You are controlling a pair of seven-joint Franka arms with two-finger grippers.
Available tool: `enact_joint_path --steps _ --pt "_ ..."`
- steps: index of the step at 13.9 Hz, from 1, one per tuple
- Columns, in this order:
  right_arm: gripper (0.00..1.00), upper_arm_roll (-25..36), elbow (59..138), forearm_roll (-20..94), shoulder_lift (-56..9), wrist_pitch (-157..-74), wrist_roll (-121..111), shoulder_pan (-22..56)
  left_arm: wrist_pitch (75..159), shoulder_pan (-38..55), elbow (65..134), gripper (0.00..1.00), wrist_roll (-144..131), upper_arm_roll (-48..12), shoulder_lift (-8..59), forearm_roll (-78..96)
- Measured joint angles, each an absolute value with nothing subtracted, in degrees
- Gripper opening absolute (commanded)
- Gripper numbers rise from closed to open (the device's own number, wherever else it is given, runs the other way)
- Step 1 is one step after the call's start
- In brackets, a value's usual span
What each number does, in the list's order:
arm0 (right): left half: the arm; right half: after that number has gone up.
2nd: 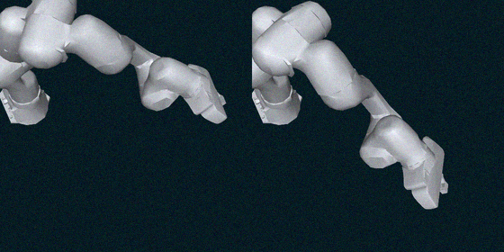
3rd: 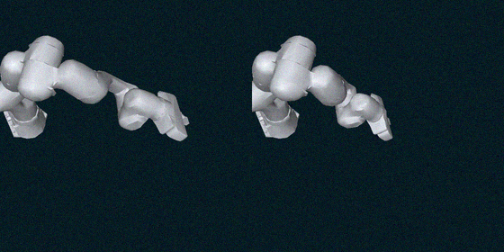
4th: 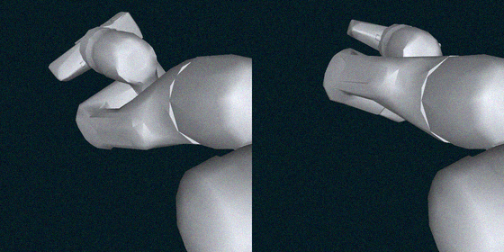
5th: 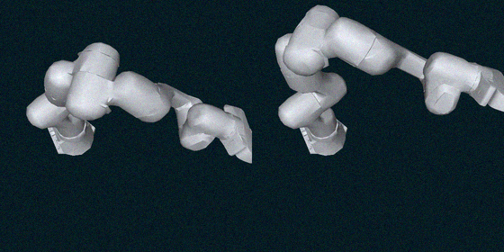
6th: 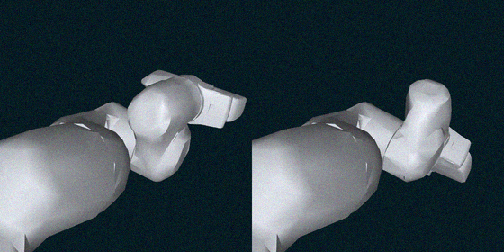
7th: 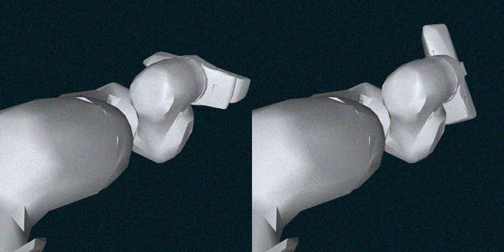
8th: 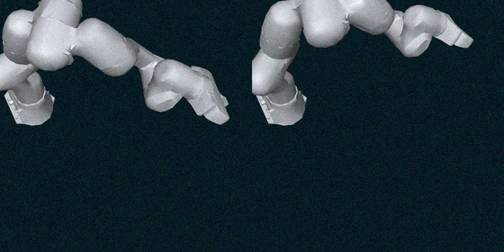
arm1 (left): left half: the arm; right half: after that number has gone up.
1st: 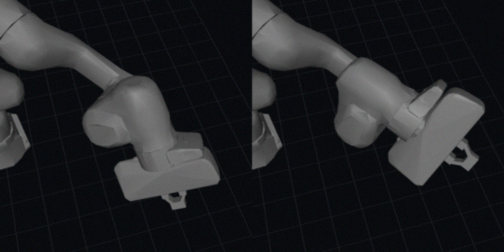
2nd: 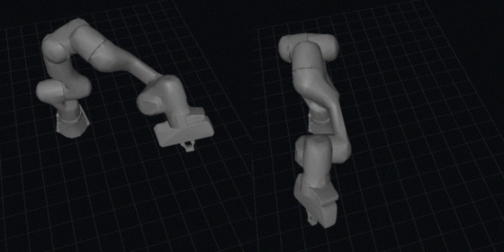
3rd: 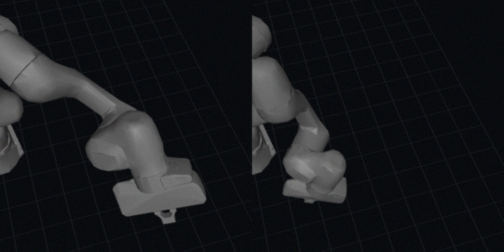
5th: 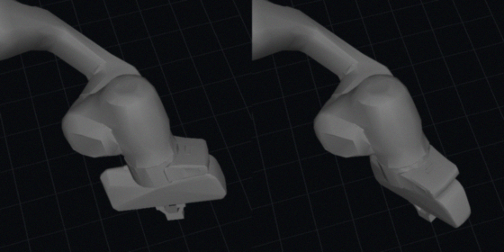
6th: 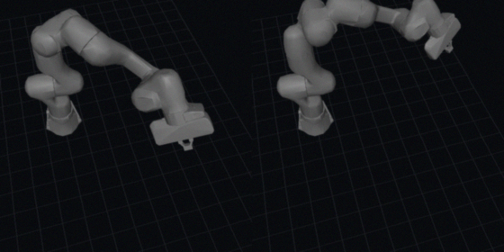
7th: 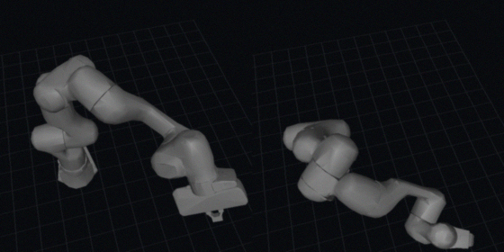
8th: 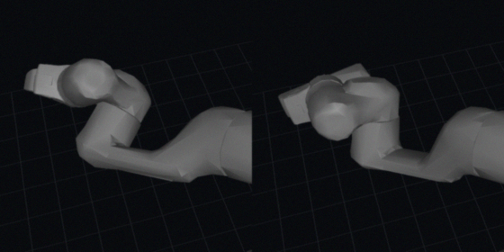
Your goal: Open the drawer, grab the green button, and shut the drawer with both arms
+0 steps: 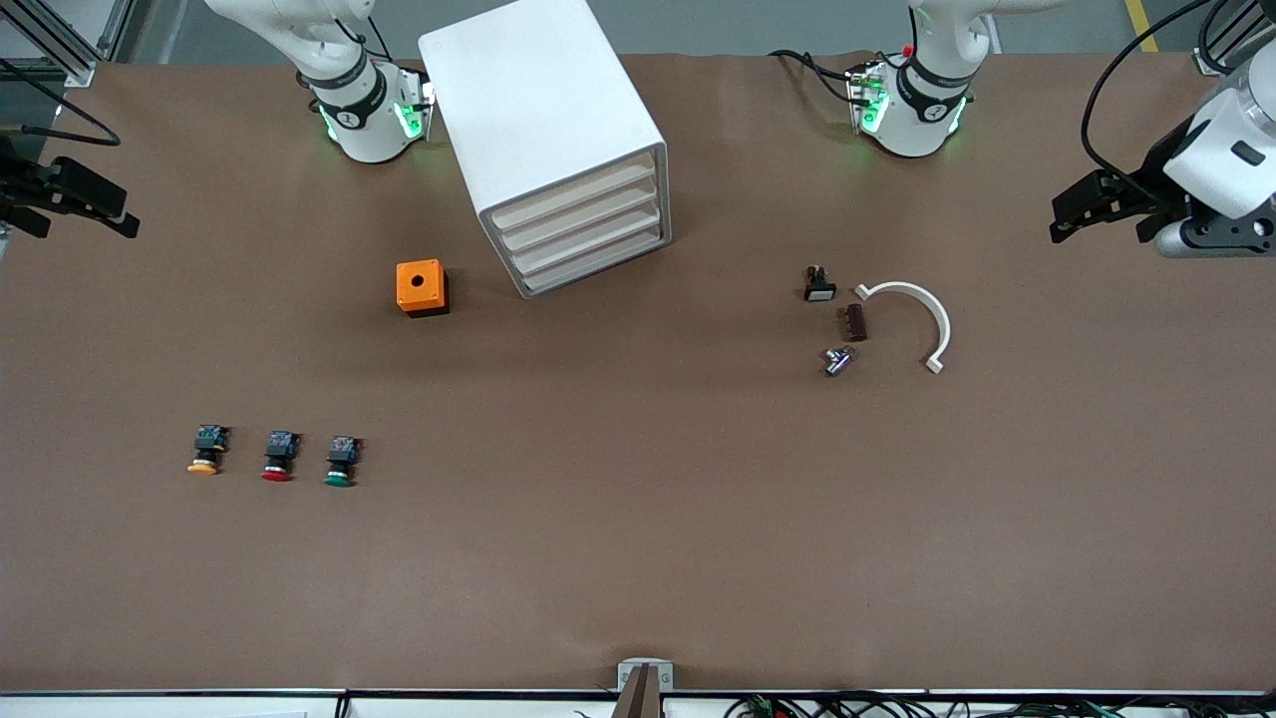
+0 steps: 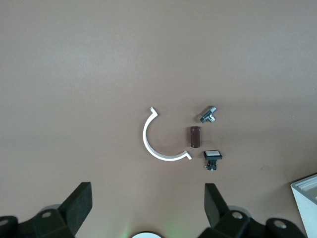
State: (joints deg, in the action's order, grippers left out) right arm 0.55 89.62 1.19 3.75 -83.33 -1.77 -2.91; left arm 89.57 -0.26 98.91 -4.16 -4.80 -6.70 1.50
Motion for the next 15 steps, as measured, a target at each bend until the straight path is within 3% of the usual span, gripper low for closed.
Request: enact_joint_path --steps 5,15 --pt "1.00 0.59 89.61 1.09 3.75 -83.38 -1.77 -2.91 90.07 -0.11 99.16 1.00 -12.71 -10.13 -7.02 1.48" --pt "1.00 0.62 89.50 1.05 3.75 -83.47 -1.77 -2.92 90.49 0.59 97.37 1.00 -13.07 -9.84 -6.40 -3.45"
